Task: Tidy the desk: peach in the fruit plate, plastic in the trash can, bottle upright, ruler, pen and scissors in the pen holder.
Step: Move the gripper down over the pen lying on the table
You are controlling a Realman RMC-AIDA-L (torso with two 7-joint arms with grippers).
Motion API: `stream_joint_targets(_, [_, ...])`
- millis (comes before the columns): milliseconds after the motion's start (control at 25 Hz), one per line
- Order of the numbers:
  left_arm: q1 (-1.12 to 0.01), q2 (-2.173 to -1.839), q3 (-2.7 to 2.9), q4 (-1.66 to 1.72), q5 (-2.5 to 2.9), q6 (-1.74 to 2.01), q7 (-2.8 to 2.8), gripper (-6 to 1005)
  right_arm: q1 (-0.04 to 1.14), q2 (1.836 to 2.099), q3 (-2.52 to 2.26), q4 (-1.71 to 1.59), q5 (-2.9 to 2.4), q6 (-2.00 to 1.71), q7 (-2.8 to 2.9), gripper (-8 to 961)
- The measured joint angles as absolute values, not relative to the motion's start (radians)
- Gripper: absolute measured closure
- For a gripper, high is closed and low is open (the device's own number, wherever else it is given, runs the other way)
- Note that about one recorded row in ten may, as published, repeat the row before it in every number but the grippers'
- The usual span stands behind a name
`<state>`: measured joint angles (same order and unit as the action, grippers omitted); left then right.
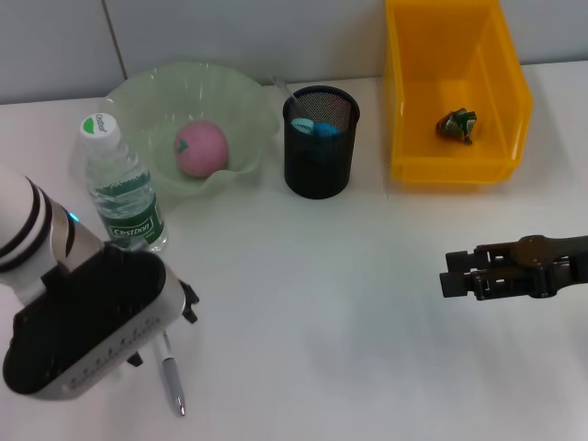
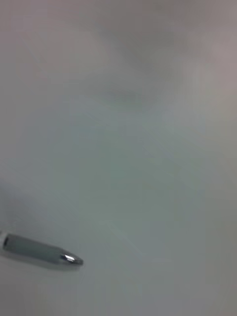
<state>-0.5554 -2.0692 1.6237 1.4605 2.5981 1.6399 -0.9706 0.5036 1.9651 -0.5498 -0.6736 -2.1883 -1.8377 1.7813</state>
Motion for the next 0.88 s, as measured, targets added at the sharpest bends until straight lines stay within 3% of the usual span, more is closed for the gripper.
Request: stream_joint_targets(880, [-0.626, -2.072, 1.71, 1.375, 2.6, 1.678, -0.873, 246, 0.501, 1.973, -0.555, -0.668, -2.192, -1.828, 1.785, 235])
